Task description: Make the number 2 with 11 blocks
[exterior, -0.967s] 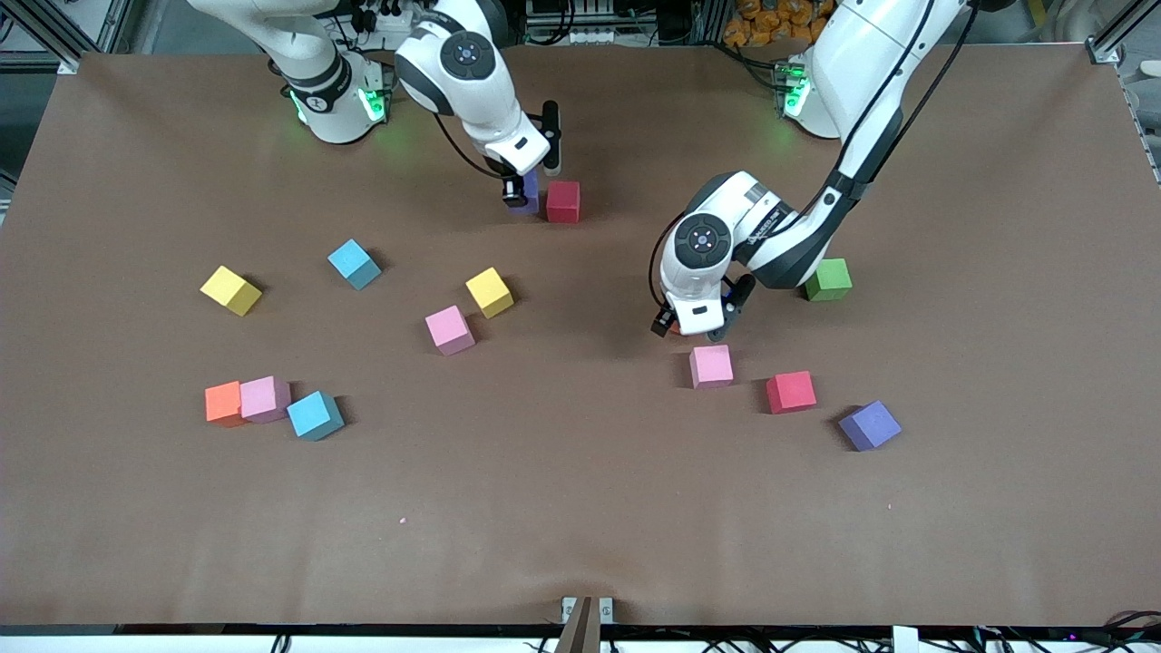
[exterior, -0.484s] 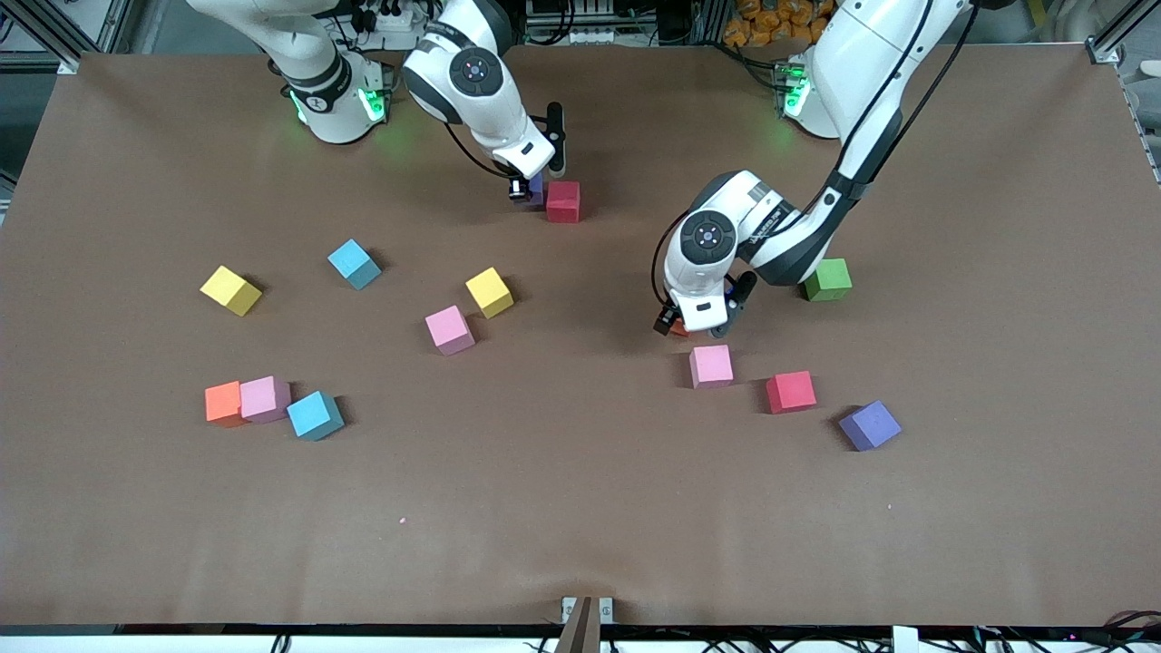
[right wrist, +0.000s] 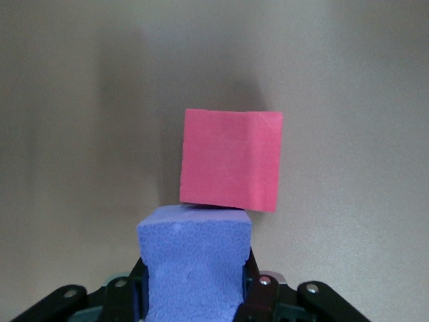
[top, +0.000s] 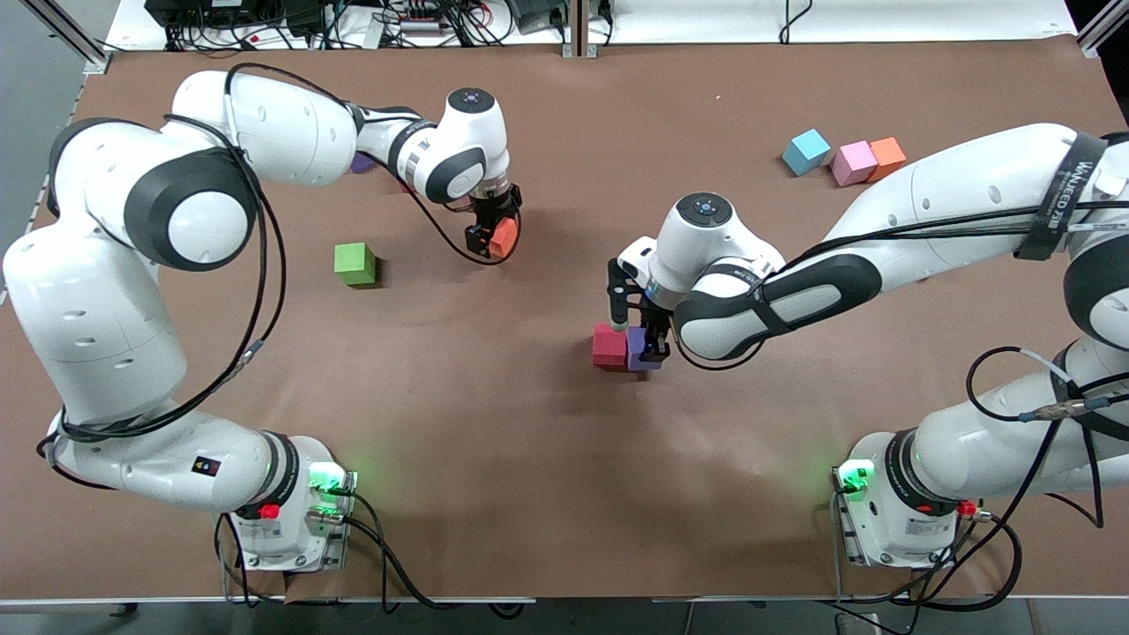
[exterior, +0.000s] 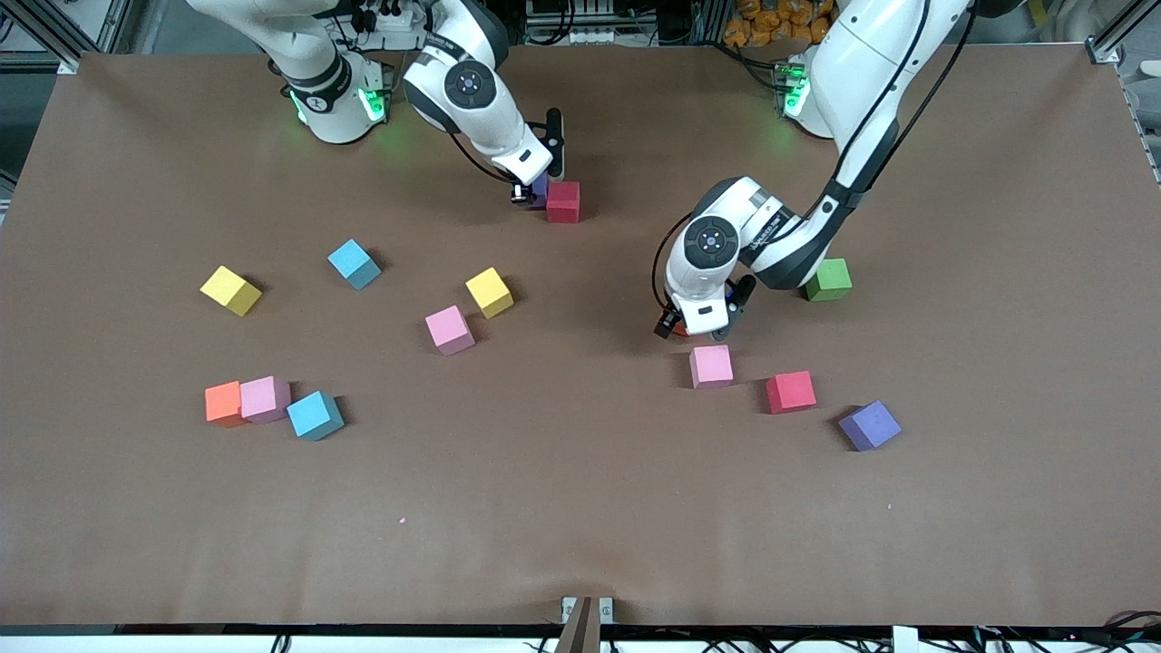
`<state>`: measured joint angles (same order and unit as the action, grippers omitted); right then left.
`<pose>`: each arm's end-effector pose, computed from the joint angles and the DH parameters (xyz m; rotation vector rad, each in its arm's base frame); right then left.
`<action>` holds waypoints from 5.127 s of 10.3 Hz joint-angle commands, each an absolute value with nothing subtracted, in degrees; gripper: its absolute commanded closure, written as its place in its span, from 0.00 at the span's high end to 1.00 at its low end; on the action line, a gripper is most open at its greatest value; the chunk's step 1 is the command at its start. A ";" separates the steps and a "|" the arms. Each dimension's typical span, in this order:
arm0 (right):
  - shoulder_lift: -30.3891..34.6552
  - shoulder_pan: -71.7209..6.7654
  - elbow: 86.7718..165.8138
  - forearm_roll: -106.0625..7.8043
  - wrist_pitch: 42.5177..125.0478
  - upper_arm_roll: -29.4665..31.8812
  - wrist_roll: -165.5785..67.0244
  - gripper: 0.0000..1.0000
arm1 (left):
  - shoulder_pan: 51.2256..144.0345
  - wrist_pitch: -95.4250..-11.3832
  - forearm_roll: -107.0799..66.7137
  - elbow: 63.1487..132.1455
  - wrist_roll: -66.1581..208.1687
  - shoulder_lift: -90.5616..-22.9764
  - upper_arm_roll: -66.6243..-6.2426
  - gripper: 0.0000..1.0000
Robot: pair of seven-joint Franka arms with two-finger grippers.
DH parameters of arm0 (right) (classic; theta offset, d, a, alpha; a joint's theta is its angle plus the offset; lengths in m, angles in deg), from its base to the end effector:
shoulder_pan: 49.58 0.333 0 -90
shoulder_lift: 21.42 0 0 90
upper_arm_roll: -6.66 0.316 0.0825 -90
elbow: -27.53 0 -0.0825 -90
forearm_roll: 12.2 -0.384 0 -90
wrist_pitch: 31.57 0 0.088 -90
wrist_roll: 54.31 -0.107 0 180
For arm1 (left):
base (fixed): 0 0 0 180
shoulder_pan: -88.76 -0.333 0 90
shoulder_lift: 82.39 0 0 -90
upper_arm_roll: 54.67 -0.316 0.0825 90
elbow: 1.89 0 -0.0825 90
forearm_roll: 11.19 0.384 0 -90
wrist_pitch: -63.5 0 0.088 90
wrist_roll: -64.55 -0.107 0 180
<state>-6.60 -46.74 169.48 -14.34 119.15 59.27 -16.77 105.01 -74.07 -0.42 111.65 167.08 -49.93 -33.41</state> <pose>0.2602 0.4001 0.2302 -2.0623 -2.0701 0.0621 0.4782 -0.3615 0.1858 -2.6719 -1.5157 0.1662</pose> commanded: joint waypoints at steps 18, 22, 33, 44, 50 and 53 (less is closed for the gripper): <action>-1.03 -40.17 169.57 -12.02 126.19 49.82 -17.75 1.00 | 100.98 -70.45 -0.03 116.58 205.52 -58.66 -27.16 0.00; -1.38 -40.44 169.48 -11.23 126.01 49.72 -17.92 1.00 | 101.67 -76.49 0.23 122.55 209.90 -60.07 -25.06 0.00; -12.53 -42.45 168.34 -11.40 110.66 52.18 -21.53 1.00 | 101.85 -80.11 0.85 128.36 218.88 -60.95 -15.92 0.00; -4.39 -58.10 151.66 -0.65 104.48 46.30 3.78 1.00 | 108.88 -83.28 0.85 125.82 219.42 -55.15 -15.12 0.00; 3.00 -58.01 149.35 9.34 109.47 44.28 3.97 1.00 | 111.08 -83.37 0.85 121.69 220.82 -50.67 -15.65 0.00; 5.47 -57.66 149.26 10.12 110.89 43.13 3.96 1.00 | 111.96 -83.28 0.76 120.72 220.82 -50.05 -16.43 0.00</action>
